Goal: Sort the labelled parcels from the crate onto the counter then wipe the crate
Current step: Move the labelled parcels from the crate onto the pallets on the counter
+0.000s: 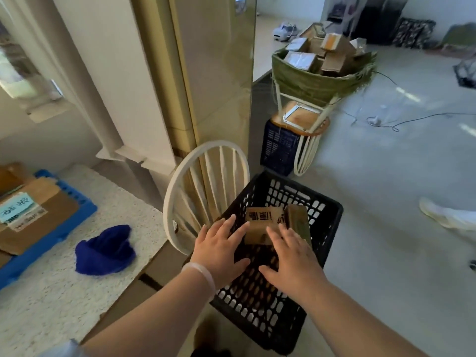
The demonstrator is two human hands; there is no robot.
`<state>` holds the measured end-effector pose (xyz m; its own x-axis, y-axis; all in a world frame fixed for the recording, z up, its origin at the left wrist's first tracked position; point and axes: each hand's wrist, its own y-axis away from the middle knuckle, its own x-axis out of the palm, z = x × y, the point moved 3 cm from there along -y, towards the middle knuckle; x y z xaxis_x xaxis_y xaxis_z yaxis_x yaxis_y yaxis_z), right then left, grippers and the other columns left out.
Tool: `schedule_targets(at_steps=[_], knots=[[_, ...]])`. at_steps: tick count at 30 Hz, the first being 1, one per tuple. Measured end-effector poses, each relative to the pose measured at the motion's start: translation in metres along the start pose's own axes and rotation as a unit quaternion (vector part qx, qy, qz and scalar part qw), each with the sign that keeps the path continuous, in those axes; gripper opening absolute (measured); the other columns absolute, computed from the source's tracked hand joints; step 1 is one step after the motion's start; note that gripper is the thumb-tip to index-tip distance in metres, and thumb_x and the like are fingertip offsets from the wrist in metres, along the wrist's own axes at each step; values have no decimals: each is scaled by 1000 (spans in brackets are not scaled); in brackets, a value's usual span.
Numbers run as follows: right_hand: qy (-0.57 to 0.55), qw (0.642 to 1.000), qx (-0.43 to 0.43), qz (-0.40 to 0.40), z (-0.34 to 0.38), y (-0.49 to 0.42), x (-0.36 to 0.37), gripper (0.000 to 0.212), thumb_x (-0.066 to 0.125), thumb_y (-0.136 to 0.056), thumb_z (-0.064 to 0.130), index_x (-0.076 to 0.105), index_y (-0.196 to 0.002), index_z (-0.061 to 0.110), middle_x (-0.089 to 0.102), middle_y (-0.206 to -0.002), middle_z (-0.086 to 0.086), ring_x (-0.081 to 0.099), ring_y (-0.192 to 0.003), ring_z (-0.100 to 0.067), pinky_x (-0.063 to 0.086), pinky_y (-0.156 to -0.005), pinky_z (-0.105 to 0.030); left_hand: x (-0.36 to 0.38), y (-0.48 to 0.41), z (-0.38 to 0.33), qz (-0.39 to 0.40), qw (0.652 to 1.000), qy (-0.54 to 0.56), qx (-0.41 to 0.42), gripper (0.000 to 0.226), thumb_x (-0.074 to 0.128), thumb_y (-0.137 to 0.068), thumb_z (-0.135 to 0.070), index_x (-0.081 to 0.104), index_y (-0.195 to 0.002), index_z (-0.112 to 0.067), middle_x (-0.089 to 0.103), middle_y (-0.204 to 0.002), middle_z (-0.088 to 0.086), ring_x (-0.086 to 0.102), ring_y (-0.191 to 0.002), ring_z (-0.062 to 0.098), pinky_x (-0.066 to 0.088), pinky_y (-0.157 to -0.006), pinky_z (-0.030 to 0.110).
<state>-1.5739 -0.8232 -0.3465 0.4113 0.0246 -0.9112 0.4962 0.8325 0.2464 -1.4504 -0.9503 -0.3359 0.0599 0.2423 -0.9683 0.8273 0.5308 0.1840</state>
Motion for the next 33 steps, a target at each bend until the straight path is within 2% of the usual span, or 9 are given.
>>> schedule_targets(at_steps=[11, 20, 25, 29, 33], knots=[[-35, 989, 130, 54, -37, -62, 38, 84, 50, -94, 55, -1, -156, 32, -4, -165, 4, -5, -151, -17, 3, -123, -43, 50, -98, 10, 114, 991, 26, 67, 74, 41, -95, -58, -1, -154, -41, -3, -164, -4, -3, -151, 20, -2, -121, 43], [-78, 958, 271, 51, -98, -111, 83, 87, 57, -91, 51, 5, -157, 30, 5, -165, -1, 6, -151, -22, 13, -123, -44, 126, -175, -20, 225, 961, 54, 152, 71, 40, -97, -54, 2, -155, -38, 4, -164, 0, 6, -149, 21, 7, -122, 42], [-115, 940, 318, 44, -123, -134, 107, 87, 59, -92, 44, 4, -156, 30, 1, -164, -1, 4, -151, -22, 12, -122, -44, 164, -204, -37, 261, 949, 100, 148, 68, 41, -98, -48, 6, -155, -38, 4, -164, -2, 7, -150, 20, 8, -122, 39], [-140, 928, 342, 37, -140, -153, 117, 88, 61, -91, 39, 1, -156, 31, -1, -164, -1, 3, -150, -24, 15, -121, -49, 179, -223, -44, 240, 949, 173, 113, 64, 45, -99, -40, 14, -154, -37, 13, -163, -5, 13, -148, 17, 13, -122, 38], [-161, 913, 370, 62, -153, -166, 128, 92, 61, -91, 42, -5, -154, 37, -8, -164, -3, 1, -150, -30, 18, -118, -53, 184, -236, -48, 243, 935, 243, 83, 60, 45, -100, -31, 19, -154, -34, 15, -161, -11, 10, -148, 11, 9, -122, 33]])
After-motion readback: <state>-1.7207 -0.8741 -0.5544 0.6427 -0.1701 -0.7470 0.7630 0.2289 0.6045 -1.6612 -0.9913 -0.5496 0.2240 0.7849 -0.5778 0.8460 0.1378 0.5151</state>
